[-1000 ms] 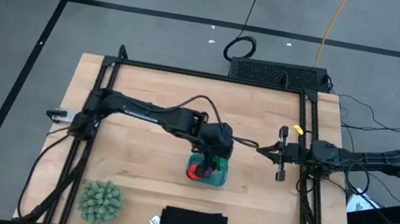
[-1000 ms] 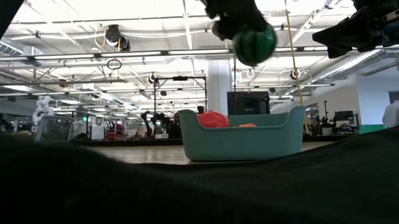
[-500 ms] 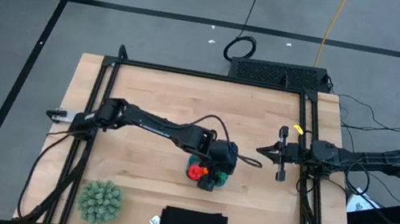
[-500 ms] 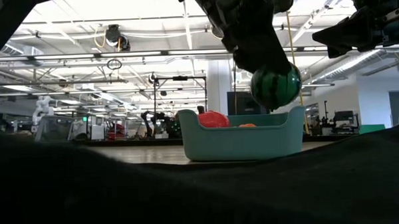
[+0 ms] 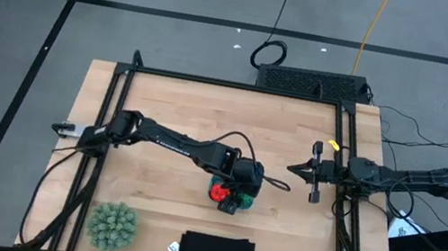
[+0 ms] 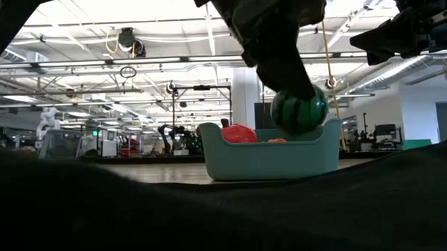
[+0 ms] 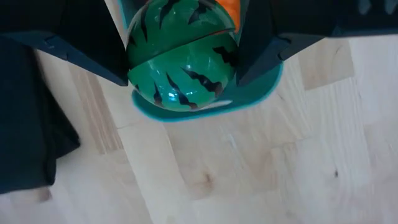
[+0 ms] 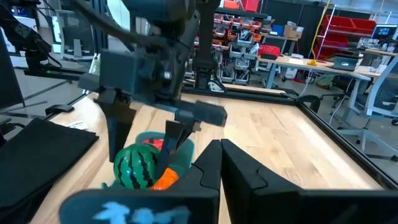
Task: Pick and placing Produce into tupperware
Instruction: Put the watermelon into the basket
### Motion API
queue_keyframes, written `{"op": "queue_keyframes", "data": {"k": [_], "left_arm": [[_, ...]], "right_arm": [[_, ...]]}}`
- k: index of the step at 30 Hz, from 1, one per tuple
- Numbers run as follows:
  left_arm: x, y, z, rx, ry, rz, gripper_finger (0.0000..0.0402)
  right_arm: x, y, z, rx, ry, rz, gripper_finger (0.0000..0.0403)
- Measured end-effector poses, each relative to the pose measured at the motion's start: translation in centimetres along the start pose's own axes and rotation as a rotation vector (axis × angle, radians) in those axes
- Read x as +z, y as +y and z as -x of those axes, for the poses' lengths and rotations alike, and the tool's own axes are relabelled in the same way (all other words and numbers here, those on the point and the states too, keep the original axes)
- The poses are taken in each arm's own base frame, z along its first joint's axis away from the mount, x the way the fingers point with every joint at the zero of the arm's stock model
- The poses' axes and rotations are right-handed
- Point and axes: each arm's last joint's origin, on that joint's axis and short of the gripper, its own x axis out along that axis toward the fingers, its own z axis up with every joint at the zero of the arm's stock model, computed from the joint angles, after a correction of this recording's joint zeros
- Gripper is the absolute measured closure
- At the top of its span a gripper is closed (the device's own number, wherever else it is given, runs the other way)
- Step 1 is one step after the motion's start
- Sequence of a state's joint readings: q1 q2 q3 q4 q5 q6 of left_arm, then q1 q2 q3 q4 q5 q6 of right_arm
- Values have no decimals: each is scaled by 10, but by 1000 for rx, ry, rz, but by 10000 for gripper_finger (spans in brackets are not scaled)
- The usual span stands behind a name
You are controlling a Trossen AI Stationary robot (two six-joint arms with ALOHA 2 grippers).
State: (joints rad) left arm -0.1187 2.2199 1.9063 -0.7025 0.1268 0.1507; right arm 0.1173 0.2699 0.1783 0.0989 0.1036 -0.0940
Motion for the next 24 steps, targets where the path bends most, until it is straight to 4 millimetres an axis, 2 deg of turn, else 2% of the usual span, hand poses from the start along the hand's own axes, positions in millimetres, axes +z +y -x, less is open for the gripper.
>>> {"op": "queue_keyframes", "data": {"k": [5, 11, 24], "left_arm": [[-4, -2, -5, 0, 13, -9, 130], [-12, -8, -12, -11, 39, -119, 130], [-12, -7, -13, 18, 37, -158, 130]], "right_arm": [[0, 0, 0, 0, 0, 0, 403], [0, 0, 0, 0, 0, 0, 403], [0, 0, 0, 0, 1, 0, 403]]}}
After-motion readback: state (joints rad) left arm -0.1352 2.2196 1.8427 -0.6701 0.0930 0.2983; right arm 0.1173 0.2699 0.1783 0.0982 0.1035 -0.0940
